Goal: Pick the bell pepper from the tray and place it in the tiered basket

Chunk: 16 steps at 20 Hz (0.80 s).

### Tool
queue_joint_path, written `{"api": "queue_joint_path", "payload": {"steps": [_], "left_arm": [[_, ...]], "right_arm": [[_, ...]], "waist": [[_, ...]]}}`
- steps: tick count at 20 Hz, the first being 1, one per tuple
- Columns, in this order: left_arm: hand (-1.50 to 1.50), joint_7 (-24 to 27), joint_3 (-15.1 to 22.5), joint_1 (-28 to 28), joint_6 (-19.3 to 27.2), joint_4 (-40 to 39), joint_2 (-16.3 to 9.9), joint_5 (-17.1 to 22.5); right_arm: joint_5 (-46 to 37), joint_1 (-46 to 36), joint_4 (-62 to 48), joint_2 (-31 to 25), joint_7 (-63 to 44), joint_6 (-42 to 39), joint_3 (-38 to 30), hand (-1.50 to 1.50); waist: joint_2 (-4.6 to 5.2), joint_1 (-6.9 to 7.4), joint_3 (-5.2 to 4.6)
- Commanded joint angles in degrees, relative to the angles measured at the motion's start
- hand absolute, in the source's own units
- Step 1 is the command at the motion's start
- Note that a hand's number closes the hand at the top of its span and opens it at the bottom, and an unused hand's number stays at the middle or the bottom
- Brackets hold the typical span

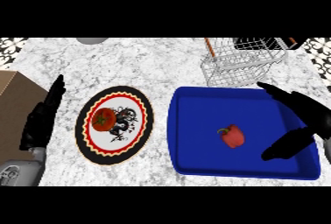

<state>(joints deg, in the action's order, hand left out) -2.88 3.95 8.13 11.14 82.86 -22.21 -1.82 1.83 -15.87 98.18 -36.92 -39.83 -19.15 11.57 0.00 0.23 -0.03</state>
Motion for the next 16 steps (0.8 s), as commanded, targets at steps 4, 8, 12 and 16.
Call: {"api": "queue_joint_path", "payload": {"steps": [4,8,12,16], "left_arm": [[0.0,0.6,-2.6,1.0,-2.5,-0.9,1.5,-2.1],[0.0,2.0,-5.3,-0.4,-4.4,-1.9,1.1,-1.3],[0.0,-2.0,-4.6,1.5,-4.7,-0.1,2.8,-2.9],[0.0,0.5,-4.9,-0.9,-3.9,1.6,4.6,-4.5]], "right_arm": [[-7.0,-0.2,-3.6,5.6,0.1,-4.2,-0.7,-1.5],[-13.3,7.6,1.2,7.6,3.1,-2.1,1.7,-1.5],[-17.2,5.7,2.5,8.3,2.3,-4.6,1.3,-1.5],[-18.8,5.9,6.3,9.2,-1.5,-6.9,-0.6,-1.5]], "waist": [[0.01,-0.14,0.02],[-0.03,-0.32,0.03],[-0.05,-0.3,0.02],[-0.05,-0.24,0.02]]}}
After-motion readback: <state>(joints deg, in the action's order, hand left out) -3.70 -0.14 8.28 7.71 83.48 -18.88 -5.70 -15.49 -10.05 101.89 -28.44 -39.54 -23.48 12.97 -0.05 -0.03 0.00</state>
